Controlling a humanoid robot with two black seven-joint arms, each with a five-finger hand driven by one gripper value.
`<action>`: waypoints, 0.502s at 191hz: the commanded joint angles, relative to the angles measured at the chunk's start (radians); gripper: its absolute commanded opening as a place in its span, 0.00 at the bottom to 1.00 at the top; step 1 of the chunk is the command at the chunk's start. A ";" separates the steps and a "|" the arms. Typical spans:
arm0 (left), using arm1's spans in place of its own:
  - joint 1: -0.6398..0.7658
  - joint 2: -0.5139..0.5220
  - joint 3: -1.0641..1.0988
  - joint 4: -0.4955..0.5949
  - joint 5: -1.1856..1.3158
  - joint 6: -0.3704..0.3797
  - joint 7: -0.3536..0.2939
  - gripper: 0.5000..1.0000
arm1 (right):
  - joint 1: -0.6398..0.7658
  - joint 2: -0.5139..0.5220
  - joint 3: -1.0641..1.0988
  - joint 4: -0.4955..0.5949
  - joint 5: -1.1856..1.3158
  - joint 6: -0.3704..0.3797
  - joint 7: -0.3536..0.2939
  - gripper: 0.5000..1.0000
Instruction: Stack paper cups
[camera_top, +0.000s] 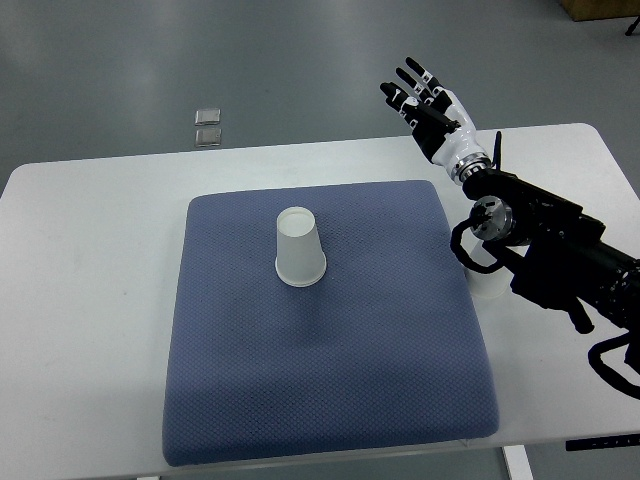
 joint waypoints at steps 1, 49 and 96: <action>0.000 0.000 0.000 -0.002 0.000 0.001 0.000 1.00 | 0.013 -0.013 -0.002 0.006 -0.002 0.000 -0.002 0.82; 0.000 0.000 0.000 0.002 0.000 0.001 0.000 1.00 | 0.088 -0.117 -0.009 0.041 -0.047 0.002 -0.007 0.82; 0.000 0.000 0.000 0.002 0.000 -0.001 0.000 1.00 | 0.177 -0.266 -0.051 0.130 -0.317 0.015 -0.033 0.82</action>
